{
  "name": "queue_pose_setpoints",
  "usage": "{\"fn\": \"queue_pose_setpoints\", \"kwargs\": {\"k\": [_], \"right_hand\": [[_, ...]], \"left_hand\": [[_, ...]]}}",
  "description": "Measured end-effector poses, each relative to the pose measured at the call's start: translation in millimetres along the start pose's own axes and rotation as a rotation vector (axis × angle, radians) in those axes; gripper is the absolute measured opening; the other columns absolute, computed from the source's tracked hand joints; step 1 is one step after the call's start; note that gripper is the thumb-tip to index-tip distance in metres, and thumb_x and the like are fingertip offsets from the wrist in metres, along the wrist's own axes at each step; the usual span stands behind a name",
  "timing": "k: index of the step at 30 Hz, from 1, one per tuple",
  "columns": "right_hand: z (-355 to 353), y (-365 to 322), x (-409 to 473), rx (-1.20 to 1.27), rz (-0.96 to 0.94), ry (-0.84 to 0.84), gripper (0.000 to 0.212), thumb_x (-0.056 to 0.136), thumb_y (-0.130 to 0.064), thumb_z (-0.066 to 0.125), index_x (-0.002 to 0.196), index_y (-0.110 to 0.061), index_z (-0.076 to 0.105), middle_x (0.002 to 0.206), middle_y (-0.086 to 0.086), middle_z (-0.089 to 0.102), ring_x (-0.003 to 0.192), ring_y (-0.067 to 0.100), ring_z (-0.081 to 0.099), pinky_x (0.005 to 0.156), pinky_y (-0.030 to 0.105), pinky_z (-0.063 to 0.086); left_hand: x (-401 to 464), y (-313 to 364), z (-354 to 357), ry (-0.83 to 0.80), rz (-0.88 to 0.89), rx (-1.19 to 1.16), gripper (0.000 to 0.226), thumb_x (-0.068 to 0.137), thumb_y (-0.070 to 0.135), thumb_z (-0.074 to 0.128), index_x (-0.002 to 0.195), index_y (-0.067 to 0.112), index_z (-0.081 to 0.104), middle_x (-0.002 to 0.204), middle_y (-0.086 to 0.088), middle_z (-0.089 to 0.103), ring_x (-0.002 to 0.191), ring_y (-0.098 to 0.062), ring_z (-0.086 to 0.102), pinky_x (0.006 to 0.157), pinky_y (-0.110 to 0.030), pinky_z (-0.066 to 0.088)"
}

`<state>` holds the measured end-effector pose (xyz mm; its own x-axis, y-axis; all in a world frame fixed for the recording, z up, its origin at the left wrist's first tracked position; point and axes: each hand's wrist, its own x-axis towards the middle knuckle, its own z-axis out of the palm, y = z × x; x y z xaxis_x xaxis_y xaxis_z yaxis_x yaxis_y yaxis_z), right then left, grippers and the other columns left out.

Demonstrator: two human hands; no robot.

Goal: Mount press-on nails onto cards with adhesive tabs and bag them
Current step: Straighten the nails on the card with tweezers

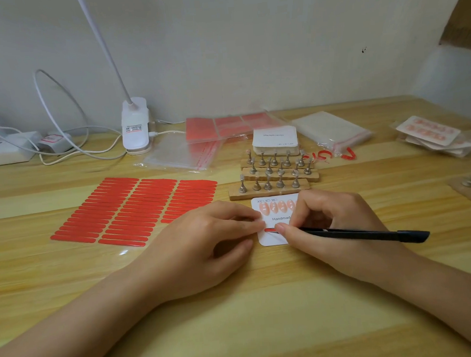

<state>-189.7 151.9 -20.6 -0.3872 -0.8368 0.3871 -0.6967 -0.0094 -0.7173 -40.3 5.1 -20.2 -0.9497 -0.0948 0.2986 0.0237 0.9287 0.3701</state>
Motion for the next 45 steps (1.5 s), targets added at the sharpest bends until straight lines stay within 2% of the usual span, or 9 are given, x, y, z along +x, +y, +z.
{"fn": "queue_pose_setpoints", "kwargs": {"k": [5,13,18,24,29,35,37,40,45], "right_hand": [[-0.1,0.0,-0.1,-0.004,0.027,0.003,0.023,0.074,-0.019,0.070,0.059,-0.015,0.054,0.063,-0.003,0.060,0.052,0.007,0.053,0.047,0.010,0.035],[-0.7,-1.3,0.0,0.037,0.083,0.012,0.022,0.076,-0.020,0.069,0.062,-0.014,0.054,0.065,-0.002,0.063,0.055,0.013,0.058,0.054,0.025,0.044],[1.3,-1.6,-0.9,0.020,0.039,0.016,0.024,0.074,-0.020,0.071,0.059,-0.017,0.052,0.066,-0.001,0.061,0.055,0.013,0.055,0.050,0.016,0.039],[1.2,-0.3,-0.4,-0.026,-0.013,0.003,0.025,0.075,-0.015,0.073,0.060,-0.015,0.052,0.069,-0.004,0.060,0.058,0.012,0.055,0.049,0.013,0.038],[1.0,-0.6,-0.6,-0.039,-0.033,-0.015,0.025,0.076,-0.011,0.072,0.061,-0.011,0.052,0.068,-0.004,0.058,0.054,0.009,0.051,0.049,0.010,0.035],[1.4,-1.4,0.1,-0.004,-0.004,-0.006,0.026,0.077,-0.012,0.069,0.060,-0.013,0.050,0.066,-0.003,0.057,0.052,0.004,0.049,0.049,0.009,0.034],[1.3,-1.5,-0.2,0.008,0.003,-0.001,0.026,0.077,-0.012,0.069,0.060,-0.013,0.050,0.066,-0.003,0.058,0.051,0.004,0.049,0.049,0.009,0.034],[1.4,-1.1,-0.5,0.013,-0.009,-0.016,0.025,0.077,-0.012,0.071,0.061,-0.011,0.051,0.066,-0.002,0.058,0.052,0.010,0.050,0.048,0.010,0.034],[1.4,0.7,-0.3,-0.035,-0.055,-0.023,0.025,0.077,-0.012,0.072,0.062,-0.009,0.053,0.065,-0.002,0.058,0.055,0.014,0.053,0.048,0.014,0.037]], "left_hand": [[0.3,0.0,-0.2,-0.006,-0.003,0.001,0.041,0.087,0.036,0.041,0.117,0.022,0.066,0.121,0.010,0.061,0.108,-0.001,0.055,0.087,-0.019,0.045],[0.4,0.9,-0.3,-0.003,0.005,-0.005,0.040,0.087,0.034,0.043,0.116,0.020,0.067,0.119,0.007,0.063,0.107,-0.003,0.057,0.087,-0.019,0.045],[0.8,0.6,-0.1,-0.003,0.004,-0.006,0.041,0.087,0.034,0.042,0.116,0.020,0.067,0.119,0.007,0.063,0.107,-0.004,0.057,0.087,-0.019,0.045],[0.6,0.6,-0.4,-0.002,0.001,-0.004,0.040,0.087,0.035,0.042,0.116,0.021,0.066,0.119,0.008,0.062,0.108,-0.003,0.056,0.087,-0.021,0.046],[-0.3,-0.1,0.7,0.010,-0.003,-0.004,0.033,0.088,0.029,0.051,0.116,0.020,0.067,0.119,0.007,0.063,0.108,-0.005,0.057,0.087,-0.024,0.047],[1.0,0.3,0.8,0.015,0.000,-0.001,0.032,0.087,0.025,0.053,0.115,0.019,0.067,0.119,0.006,0.063,0.107,-0.005,0.058,0.087,-0.022,0.047],[0.8,0.8,0.1,0.008,0.005,0.000,0.034,0.088,0.029,0.049,0.115,0.019,0.067,0.118,0.006,0.063,0.106,-0.005,0.058,0.087,-0.019,0.045],[0.5,1.4,-0.6,-0.002,0.001,-0.005,0.039,0.087,0.033,0.044,0.115,0.019,0.067,0.118,0.006,0.063,0.106,-0.004,0.057,0.087,-0.019,0.045],[0.5,1.0,-0.4,0.002,-0.013,0.001,0.036,0.088,0.034,0.047,0.116,0.021,0.066,0.120,0.009,0.062,0.108,-0.003,0.056,0.087,-0.020,0.046]]}}
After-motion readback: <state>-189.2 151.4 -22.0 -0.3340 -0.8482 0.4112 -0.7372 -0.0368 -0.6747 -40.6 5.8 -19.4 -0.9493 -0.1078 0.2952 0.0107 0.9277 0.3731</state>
